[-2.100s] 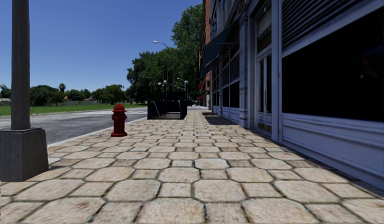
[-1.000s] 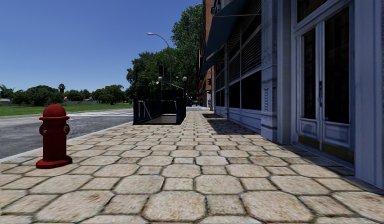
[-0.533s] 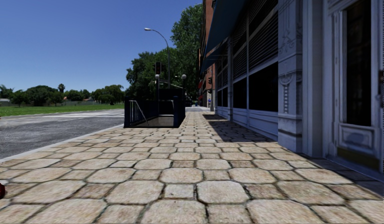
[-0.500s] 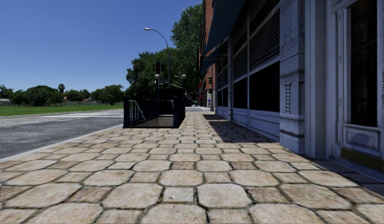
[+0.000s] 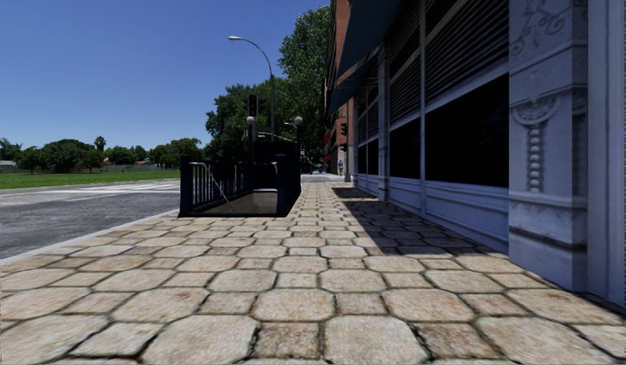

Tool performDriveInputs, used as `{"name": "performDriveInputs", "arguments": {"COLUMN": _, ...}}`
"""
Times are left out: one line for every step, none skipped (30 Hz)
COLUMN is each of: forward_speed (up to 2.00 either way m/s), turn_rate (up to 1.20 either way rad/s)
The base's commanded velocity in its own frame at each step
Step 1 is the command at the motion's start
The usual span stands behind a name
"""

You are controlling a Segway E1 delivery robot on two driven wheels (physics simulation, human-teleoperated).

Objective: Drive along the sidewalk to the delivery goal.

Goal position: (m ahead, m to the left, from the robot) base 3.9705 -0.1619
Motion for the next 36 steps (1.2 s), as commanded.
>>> {"name": "performDriveInputs", "arguments": {"forward_speed": 2.00, "turn_rate": 0.00}}
{"name": "performDriveInputs", "arguments": {"forward_speed": 2.00, "turn_rate": 0.00}}
{"name": "performDriveInputs", "arguments": {"forward_speed": 2.00, "turn_rate": 0.00}}
{"name": "performDriveInputs", "arguments": {"forward_speed": 2.00, "turn_rate": 0.00}}
{"name": "performDriveInputs", "arguments": {"forward_speed": 2.00, "turn_rate": 0.00}}
{"name": "performDriveInputs", "arguments": {"forward_speed": 2.00, "turn_rate": 0.00}}
{"name": "performDriveInputs", "arguments": {"forward_speed": 2.00, "turn_rate": 0.00}}
{"name": "performDriveInputs", "arguments": {"forward_speed": 2.00, "turn_rate": 0.00}}
{"name": "performDriveInputs", "arguments": {"forward_speed": 2.00, "turn_rate": 0.00}}
{"name": "performDriveInputs", "arguments": {"forward_speed": 2.00, "turn_rate": 0.00}}
{"name": "performDriveInputs", "arguments": {"forward_speed": 2.00, "turn_rate": 0.00}}
{"name": "performDriveInputs", "arguments": {"forward_speed": 2.00, "turn_rate": 0.00}}
{"name": "performDriveInputs", "arguments": {"forward_speed": 2.00, "turn_rate": 0.00}}
{"name": "performDriveInputs", "arguments": {"forward_speed": 2.00, "turn_rate": 0.00}}
{"name": "performDriveInputs", "arguments": {"forward_speed": 2.00, "turn_rate": 0.00}}
{"name": "performDriveInputs", "arguments": {"forward_speed": 2.00, "turn_rate": 0.00}}
{"name": "performDriveInputs", "arguments": {"forward_speed": 2.00, "turn_rate": 0.00}}
{"name": "performDriveInputs", "arguments": {"forward_speed": 2.00, "turn_rate": 0.00}}
{"name": "performDriveInputs", "arguments": {"forward_speed": 2.00, "turn_rate": 0.00}}
{"name": "performDriveInputs", "arguments": {"forward_speed": 2.00, "turn_rate": 0.00}}
{"name": "performDriveInputs", "arguments": {"forward_speed": 2.00, "turn_rate": 0.00}}
{"name": "performDriveInputs", "arguments": {"forward_speed": 2.00, "turn_rate": 0.00}}
{"name": "performDriveInputs", "arguments": {"forward_speed": 2.00, "turn_rate": 0.00}}
{"name": "performDriveInputs", "arguments": {"forward_speed": 2.00, "turn_rate": 0.00}}
{"name": "performDriveInputs", "arguments": {"forward_speed": 2.00, "turn_rate": 0.00}}
{"name": "performDriveInputs", "arguments": {"forward_speed": 2.00, "turn_rate": 0.00}}
{"name": "performDriveInputs", "arguments": {"forward_speed": 2.00, "turn_rate": 0.00}}
{"name": "performDriveInputs", "arguments": {"forward_speed": 2.00, "turn_rate": 0.00}}
{"name": "performDriveInputs", "arguments": {"forward_speed": 2.00, "turn_rate": 0.00}}
{"name": "performDriveInputs", "arguments": {"forward_speed": 2.00, "turn_rate": 0.00}}
{"name": "performDriveInputs", "arguments": {"forward_speed": 2.00, "turn_rate": 0.00}}
{"name": "performDriveInputs", "arguments": {"forward_speed": 2.00, "turn_rate": 0.00}}
{"name": "performDriveInputs", "arguments": {"forward_speed": 2.00, "turn_rate": 0.00}}
{"name": "performDriveInputs", "arguments": {"forward_speed": 1.99, "turn_rate": 0.00}}
{"name": "performDriveInputs", "arguments": {"forward_speed": 1.83, "turn_rate": 0.00}}
{"name": "performDriveInputs", "arguments": {"forward_speed": 1.83, "turn_rate": 0.00}}
